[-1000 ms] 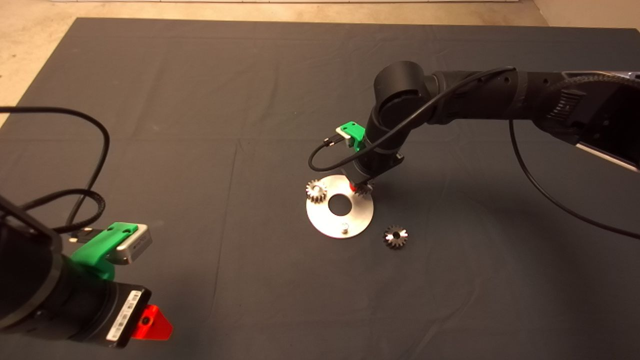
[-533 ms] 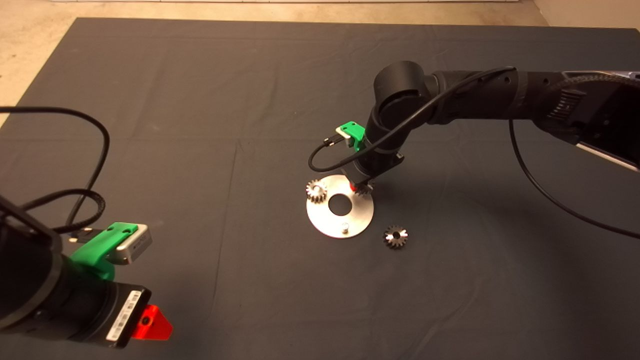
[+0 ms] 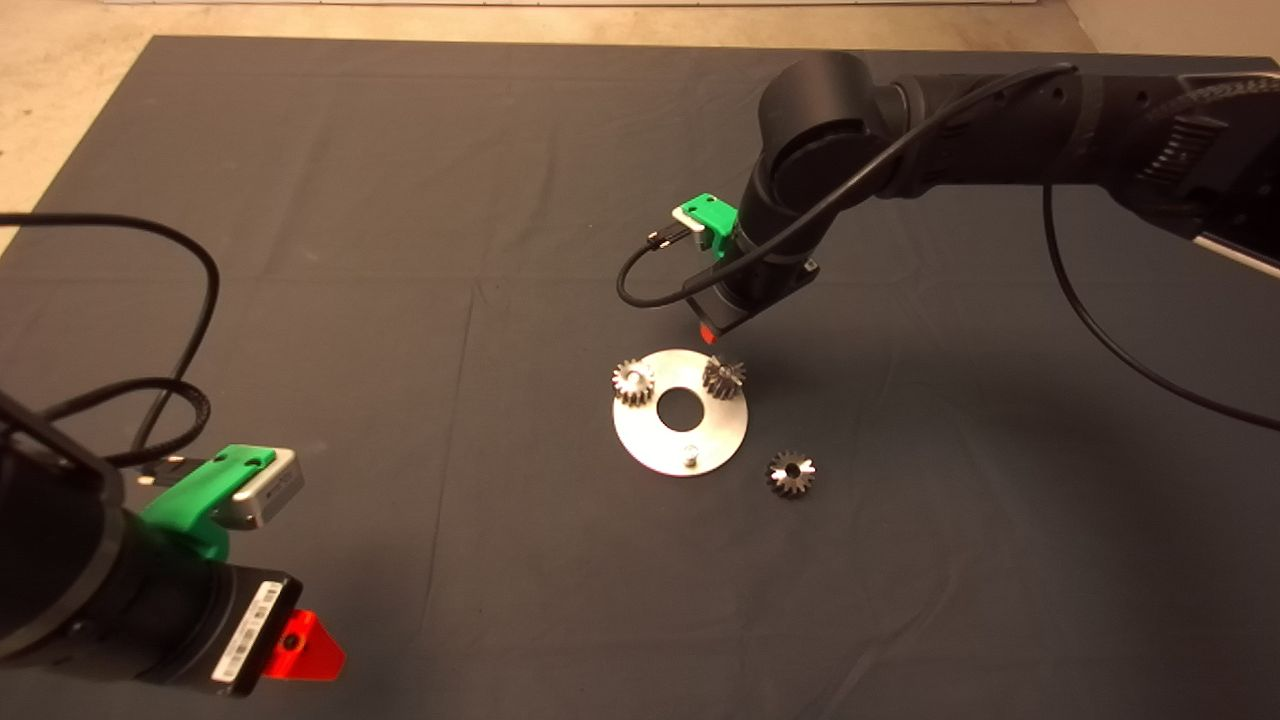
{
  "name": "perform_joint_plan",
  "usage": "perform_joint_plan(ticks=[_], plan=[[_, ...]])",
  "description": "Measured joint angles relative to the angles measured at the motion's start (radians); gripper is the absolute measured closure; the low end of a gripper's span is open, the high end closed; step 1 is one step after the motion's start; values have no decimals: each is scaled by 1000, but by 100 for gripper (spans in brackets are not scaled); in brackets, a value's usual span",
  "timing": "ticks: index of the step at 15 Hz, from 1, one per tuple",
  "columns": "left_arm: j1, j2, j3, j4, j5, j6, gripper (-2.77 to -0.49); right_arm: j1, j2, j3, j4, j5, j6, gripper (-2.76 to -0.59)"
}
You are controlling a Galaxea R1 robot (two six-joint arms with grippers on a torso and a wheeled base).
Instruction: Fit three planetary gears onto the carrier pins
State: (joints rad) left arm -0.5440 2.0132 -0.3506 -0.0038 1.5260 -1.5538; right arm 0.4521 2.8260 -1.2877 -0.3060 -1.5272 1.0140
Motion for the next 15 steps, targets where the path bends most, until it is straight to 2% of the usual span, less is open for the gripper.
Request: perform_joint_plan(ticks=[2, 3, 4, 5, 6, 7, 8, 9, 10, 12, 13, 15], plan=[[0, 0, 0, 0, 0, 0, -247, 6, 0, 17, 9, 0, 0, -140], [0, 0, 0, 0, 0, 0, -247, 22, 0, 24, 28, 0, 0, -142], [0, 0, 0, 0, 0, 0, -247, 54, -1, 32, 51, 0, 0, -142], [0, 0, 0, 0, 0, 0, -247, 102, -5, 40, 73, 1, 0, -142], [0, 0, 0, 0, 0, 0, -247, 165, -17, 59, 94, 3, 0, -155], [0, 0, 0, 0, 0, 0, -247, 215, -35, 83, 106, 3, 0, -160], [0, 0, 0, 0, 0, 0, -247, 241, -56, 110, 120, 3, 2, -160], [0, 0, 0, 0, 0, 0, -247, 249, -88, 154, 143, 2, 9, -163], [0, 0, 0, 0, 0, 0, -247, 244, -130, 212, 166, 2, 31, -170], [0, 0, 0, 0, 0, 0, -247, 246, -207, 338, 188, -2, 75, -174], [0, 0, 0, 0, 0, 0, -247, 250, -234, 395, 194, -5, 104, -178], [0, 0, 0, 0, 0, 0, -247, 255, -283, 551, 206, -6, 202, -189]])
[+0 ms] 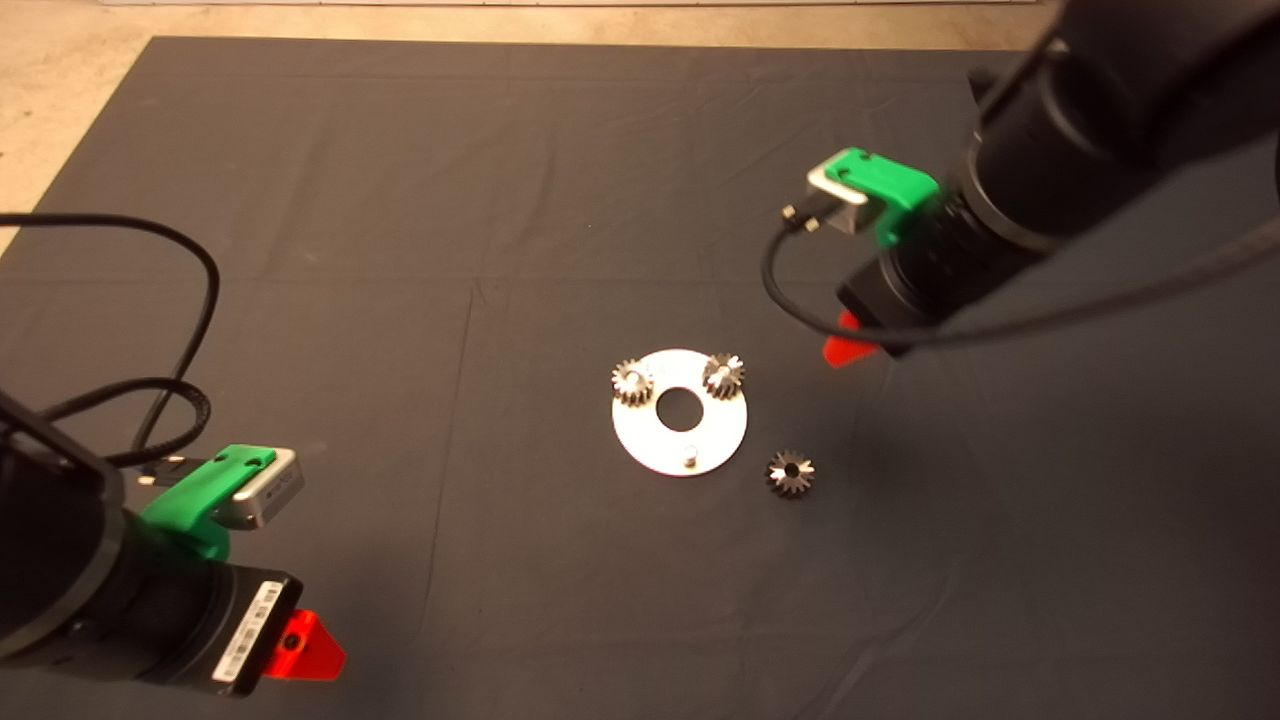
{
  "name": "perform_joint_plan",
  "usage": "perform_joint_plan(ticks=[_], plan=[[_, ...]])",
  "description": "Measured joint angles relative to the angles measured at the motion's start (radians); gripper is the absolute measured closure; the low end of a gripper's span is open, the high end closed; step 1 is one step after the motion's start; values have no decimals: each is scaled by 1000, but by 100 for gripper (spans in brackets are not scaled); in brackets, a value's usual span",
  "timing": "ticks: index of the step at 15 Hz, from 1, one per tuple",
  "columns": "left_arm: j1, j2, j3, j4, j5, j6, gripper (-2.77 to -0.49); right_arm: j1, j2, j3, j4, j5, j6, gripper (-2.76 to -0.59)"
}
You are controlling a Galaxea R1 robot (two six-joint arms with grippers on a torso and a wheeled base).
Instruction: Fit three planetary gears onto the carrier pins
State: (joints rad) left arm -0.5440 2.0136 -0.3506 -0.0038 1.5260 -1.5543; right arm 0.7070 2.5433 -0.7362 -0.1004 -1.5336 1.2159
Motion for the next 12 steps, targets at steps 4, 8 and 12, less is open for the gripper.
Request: perform_joint_plan(ticks=[4, 8, 12], plan=[[0, 0, 0, 0, 0, 0, -247, -1, -44, 182, 24, 6, 139, -202], [0, 0, 0, 0, 0, 0, -247, -69, -85, 245, 24, 3, 207, -218], [0, 0, 0, 0, 0, 0, -247, -131, -103, 261, 24, 1, 245, -230]])
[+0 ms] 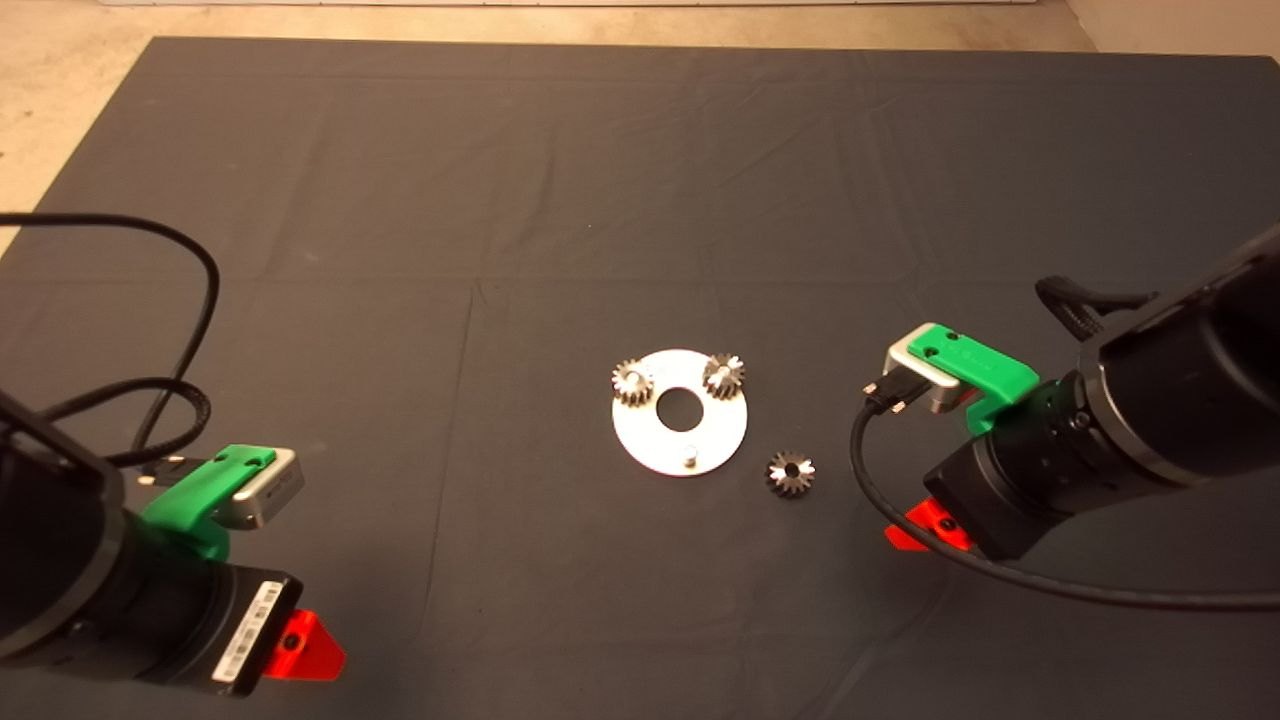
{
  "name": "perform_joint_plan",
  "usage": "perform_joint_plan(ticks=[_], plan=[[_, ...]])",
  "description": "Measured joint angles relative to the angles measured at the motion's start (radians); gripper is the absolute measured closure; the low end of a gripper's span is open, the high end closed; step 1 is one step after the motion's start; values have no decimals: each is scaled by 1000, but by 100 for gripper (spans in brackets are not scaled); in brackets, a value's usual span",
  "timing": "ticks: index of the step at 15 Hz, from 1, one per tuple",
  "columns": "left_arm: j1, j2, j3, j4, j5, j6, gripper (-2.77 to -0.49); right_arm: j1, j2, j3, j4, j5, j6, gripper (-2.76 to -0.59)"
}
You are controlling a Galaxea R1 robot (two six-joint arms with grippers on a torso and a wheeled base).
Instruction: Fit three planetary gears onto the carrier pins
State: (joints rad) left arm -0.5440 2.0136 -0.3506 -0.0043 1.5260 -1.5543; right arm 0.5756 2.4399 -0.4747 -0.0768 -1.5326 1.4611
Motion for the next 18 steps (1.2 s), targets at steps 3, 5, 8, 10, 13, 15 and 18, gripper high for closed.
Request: perform_joint_plan(ticks=[3, 5, 8, 10, 13, 15, 18], plan=[[0, 0, 0, -4, 0, 0, -247, -29, 0, 1, 0, 2, 7, -246], [0, 0, 0, -5, 0, 0, -247, -42, 0, -12, 0, 1, 11, -256], [0, 0, 0, -9, 0, 0, -247, -47, 1, -30, -1, 1, 11, -270], [0, 0, 0, -11, 0, 0, -247, -47, 5, -40, -1, 1, 12, -275], [0, 0, 0, -11, 0, 0, -247, -57, 35, -75, -1, -1, 12, -275], [0, 0, 0, -11, 0, 0, -247, -63, 61, -92, -3, -1, 12, -275], [0, 0, 1, -11, 0, 0, -247, -68, 109, -119, -8, -1, 10, -275]])
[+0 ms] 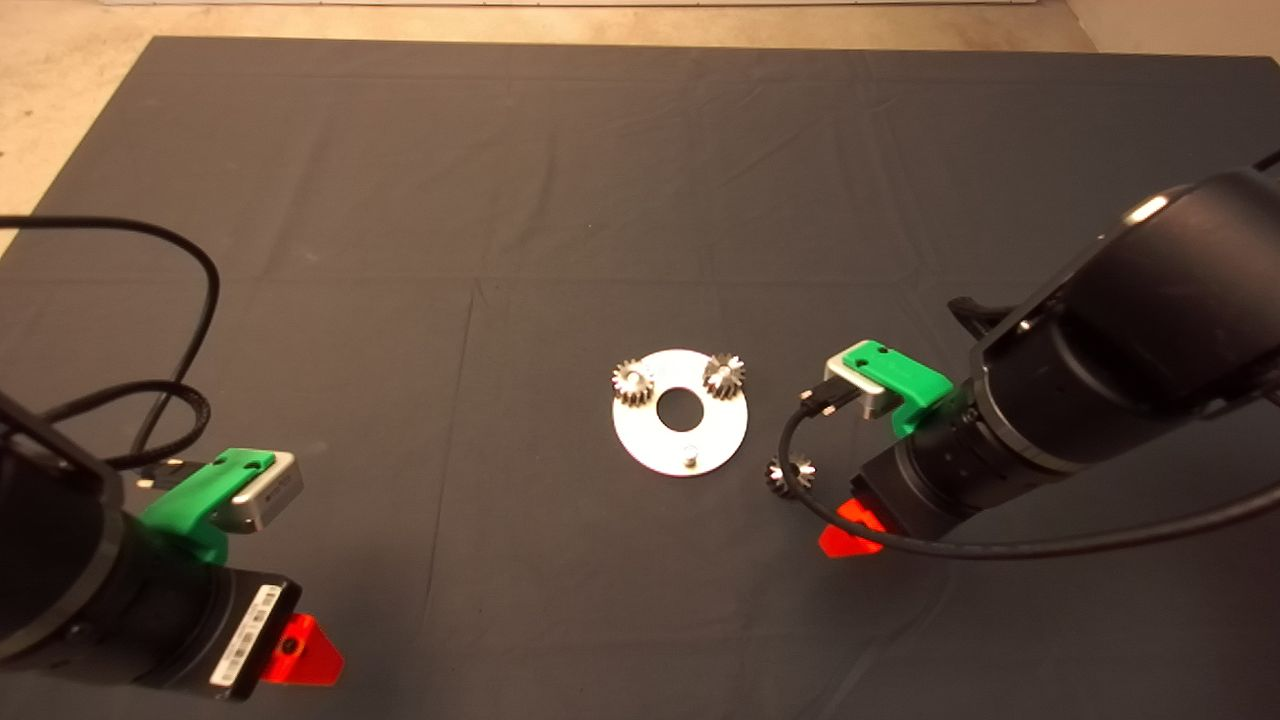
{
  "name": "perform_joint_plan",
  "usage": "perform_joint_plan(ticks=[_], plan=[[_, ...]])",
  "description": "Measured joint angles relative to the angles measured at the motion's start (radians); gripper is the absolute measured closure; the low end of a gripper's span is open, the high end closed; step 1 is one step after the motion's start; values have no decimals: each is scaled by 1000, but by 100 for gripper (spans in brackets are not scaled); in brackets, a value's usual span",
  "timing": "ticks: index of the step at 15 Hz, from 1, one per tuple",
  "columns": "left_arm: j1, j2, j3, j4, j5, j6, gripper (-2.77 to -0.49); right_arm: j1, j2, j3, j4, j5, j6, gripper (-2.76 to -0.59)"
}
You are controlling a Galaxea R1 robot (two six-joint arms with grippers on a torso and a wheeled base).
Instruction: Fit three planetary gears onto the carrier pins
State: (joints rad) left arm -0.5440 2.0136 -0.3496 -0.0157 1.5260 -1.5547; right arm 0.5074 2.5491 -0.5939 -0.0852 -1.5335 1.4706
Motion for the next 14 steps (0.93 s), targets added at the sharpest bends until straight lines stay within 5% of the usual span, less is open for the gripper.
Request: perform_joint_plan(ticks=[6, 10, 14], plan=[[0, 0, 5, 0, 0, 0, -247, -30, 53, -67, -23, 2, -45, -275], [0, 0, 5, 0, 0, 0, -247, -104, 56, -105, -100, 1, -129, -275], [0, 0, 6, 0, 0, 0, -247, -130, 55, -153, -160, 1, -223, -275]])
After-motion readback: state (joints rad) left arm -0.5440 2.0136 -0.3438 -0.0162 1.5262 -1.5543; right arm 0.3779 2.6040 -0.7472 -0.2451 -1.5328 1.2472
